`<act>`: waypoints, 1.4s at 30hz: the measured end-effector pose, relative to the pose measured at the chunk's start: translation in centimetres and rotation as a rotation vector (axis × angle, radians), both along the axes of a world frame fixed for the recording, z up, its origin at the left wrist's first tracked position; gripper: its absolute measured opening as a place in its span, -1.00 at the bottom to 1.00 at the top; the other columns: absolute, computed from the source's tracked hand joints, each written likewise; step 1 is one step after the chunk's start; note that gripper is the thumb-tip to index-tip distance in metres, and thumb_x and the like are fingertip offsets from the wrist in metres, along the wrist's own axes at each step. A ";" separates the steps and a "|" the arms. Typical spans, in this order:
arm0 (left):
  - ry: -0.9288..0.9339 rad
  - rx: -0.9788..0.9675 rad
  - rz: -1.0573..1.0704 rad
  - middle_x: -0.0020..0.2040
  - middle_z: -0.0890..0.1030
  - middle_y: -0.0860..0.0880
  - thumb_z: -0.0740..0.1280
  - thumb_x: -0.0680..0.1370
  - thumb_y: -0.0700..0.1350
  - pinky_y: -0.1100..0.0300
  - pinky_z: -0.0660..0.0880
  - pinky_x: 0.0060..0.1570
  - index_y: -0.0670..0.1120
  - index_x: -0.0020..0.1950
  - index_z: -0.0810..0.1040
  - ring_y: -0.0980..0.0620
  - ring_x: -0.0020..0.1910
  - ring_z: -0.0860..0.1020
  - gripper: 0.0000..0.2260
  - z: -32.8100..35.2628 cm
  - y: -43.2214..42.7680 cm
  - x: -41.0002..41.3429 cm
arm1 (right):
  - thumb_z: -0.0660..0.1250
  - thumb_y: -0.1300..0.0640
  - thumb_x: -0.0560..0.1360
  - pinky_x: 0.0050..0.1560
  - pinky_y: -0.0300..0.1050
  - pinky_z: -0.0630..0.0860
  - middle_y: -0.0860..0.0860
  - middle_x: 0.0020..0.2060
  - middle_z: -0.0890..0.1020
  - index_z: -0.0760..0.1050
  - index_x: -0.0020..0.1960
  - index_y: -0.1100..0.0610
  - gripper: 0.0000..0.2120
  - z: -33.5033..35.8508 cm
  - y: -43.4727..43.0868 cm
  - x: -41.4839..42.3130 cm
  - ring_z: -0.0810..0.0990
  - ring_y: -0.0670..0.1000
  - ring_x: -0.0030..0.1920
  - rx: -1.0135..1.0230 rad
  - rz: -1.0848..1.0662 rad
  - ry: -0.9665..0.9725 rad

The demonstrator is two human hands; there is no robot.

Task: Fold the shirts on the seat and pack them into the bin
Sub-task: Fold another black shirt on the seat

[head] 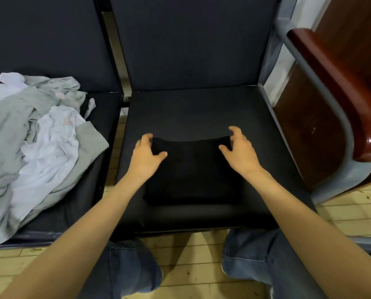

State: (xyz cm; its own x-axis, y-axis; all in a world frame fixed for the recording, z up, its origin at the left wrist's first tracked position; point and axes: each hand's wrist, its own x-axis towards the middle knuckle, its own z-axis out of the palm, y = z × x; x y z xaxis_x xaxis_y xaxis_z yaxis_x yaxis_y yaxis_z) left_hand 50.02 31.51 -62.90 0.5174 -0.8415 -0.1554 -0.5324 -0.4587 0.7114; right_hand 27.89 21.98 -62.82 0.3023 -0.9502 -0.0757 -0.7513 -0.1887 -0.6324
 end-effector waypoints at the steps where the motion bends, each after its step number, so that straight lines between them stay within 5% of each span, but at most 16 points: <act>1: 0.058 0.028 0.027 0.32 0.42 -0.13 0.43 0.48 -0.11 0.11 0.36 0.21 -0.12 0.42 0.29 -0.10 0.29 0.43 -0.44 -0.2 0.6 -0.3 | 0.29 0.10 0.56 0.11 0.00 0.43 0.11 0.27 0.47 0.13 0.48 0.09 -0.44 0.1 0.2 -0.1 0.49 0.13 0.22 0.016 -0.028 0.038; 5: 0.116 -0.004 0.095 0.31 0.45 -0.13 0.38 0.52 -0.16 0.10 0.37 0.23 -0.10 0.42 0.28 -0.08 0.28 0.44 -0.49 -0.3 2.0 -1.1 | 0.26 0.14 0.57 0.04 0.01 0.46 0.13 0.15 0.55 0.19 0.43 0.14 -0.53 0.4 0.9 -0.7 0.55 0.18 0.13 0.053 -0.049 0.169; 10: -0.118 0.004 0.046 0.37 0.35 -0.15 0.35 0.55 -0.10 0.06 0.39 0.18 -0.13 0.45 0.24 -0.11 0.29 0.41 -0.48 -0.7 3.1 -1.6 | 0.27 0.14 0.57 0.00 -0.01 0.47 0.16 0.14 0.56 0.21 0.40 0.17 -0.55 0.6 1.4 -1.6 0.55 0.15 0.11 0.174 -0.110 0.159; 13: -0.386 -0.097 -0.050 0.46 0.23 -0.17 0.29 0.58 -0.03 0.00 0.32 0.32 -0.17 0.48 0.23 -0.14 0.42 0.25 -0.47 -1.2 3.3 -1.8 | 0.28 0.17 0.54 0.23 0.05 0.40 0.18 0.30 0.40 0.23 0.42 0.21 -0.51 0.1 2.2 -1.3 0.35 0.19 0.33 -0.149 -0.020 0.415; 17: -0.614 -0.147 -0.268 0.51 0.22 -0.14 0.12 0.65 0.01 0.00 -0.02 0.48 -0.15 0.48 0.29 -0.10 0.52 0.09 -0.57 -1.9 2.2 -2.2 | 0.17 0.10 0.53 0.36 0.23 0.28 0.18 0.32 0.45 0.47 0.31 0.18 -0.62 -0.9 3.4 1.5 0.30 0.24 0.42 -0.547 0.174 0.234; 21: -0.685 0.089 -0.364 0.57 0.00 -0.05 -0.23 0.61 0.19 0.04 -0.31 0.44 0.00 0.55 0.05 -0.03 0.54 -0.17 -0.45 -3.3 1.9 -2.7 | -0.12 -0.17 0.63 0.46 0.21 -0.25 0.03 0.56 -0.07 -0.05 0.56 -0.02 -0.45 -2.8 4.0 2.7 -0.24 0.13 0.53 -0.231 0.287 0.451; 24: -0.701 0.167 -0.407 0.57 -0.10 0.00 -0.40 0.47 0.28 0.01 -0.39 0.39 0.07 0.55 -0.07 -0.03 0.53 -0.25 -0.31 -4.3 1.6 -2.5 | -0.21 -0.23 0.61 0.46 0.19 -0.31 -0.03 0.55 -0.20 -0.23 0.55 -0.08 -0.43 -3.7 3.7 2.3 -0.33 0.10 0.51 -0.112 0.266 0.518; 30: -0.567 0.262 -0.410 0.56 -0.22 0.08 -0.18 0.61 0.23 -0.03 -0.41 0.38 0.14 0.54 -0.16 0.04 0.50 -0.34 -0.48 -4.4 1.3 -2.3 | -0.25 -0.27 0.58 0.46 0.19 -0.31 -0.05 0.55 -0.20 -0.24 0.55 -0.09 -0.41 -4.0 3.7 2.2 -0.34 0.11 0.51 -0.070 0.246 0.538; 33: -0.494 0.209 -0.402 0.56 -0.21 0.07 -0.14 0.62 0.21 -0.03 -0.36 0.41 0.12 0.55 -0.13 0.05 0.50 -0.33 -0.48 -4.3 1.4 -2.1 | -0.18 -0.22 0.61 0.48 0.17 -0.28 -0.03 0.55 -0.15 -0.18 0.56 -0.05 -0.42 -3.7 3.8 2.0 -0.29 0.07 0.53 -0.083 0.207 0.391; 37: -0.387 -0.034 0.005 0.50 0.15 -0.18 0.18 0.61 0.06 -0.08 0.03 0.44 -0.12 0.51 0.18 -0.17 0.49 0.07 -0.48 -3.6 2.1 -2.4 | 0.21 -0.14 0.56 0.45 0.08 0.11 0.16 0.46 0.17 0.10 0.50 0.19 -0.34 -2.6 4.4 0.8 0.11 0.15 0.47 -0.146 -0.168 0.207; 39: -0.308 0.156 0.161 0.40 0.23 -0.22 0.25 0.56 0.12 -0.10 0.09 0.38 -0.18 0.41 0.30 -0.23 0.40 0.15 -0.46 -2.8 2.3 -2.3 | 0.25 -0.22 0.51 0.37 0.05 0.21 0.18 0.37 0.26 0.23 0.40 0.25 -0.32 -2.0 4.4 -0.3 0.22 0.17 0.37 -0.001 -0.275 0.284; 42: -0.237 0.372 0.124 0.39 0.23 -0.21 0.26 0.53 0.21 -0.07 0.09 0.36 -0.16 0.37 0.37 -0.24 0.38 0.14 -0.43 -1.8 2.7 -2.1 | 0.23 -0.24 0.52 0.35 0.04 0.20 0.17 0.34 0.28 0.34 0.34 0.23 -0.38 -1.0 4.7 -1.0 0.23 0.19 0.34 0.110 -0.242 0.346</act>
State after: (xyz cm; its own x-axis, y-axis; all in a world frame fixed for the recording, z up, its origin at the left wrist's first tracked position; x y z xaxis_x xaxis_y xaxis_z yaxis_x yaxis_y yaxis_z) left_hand 47.95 34.18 -64.73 0.6682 -0.6806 -0.3006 -0.5857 -0.7303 0.3516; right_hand 26.88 26.66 -63.86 0.0107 -0.9712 -0.2380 -0.9368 0.0735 -0.3420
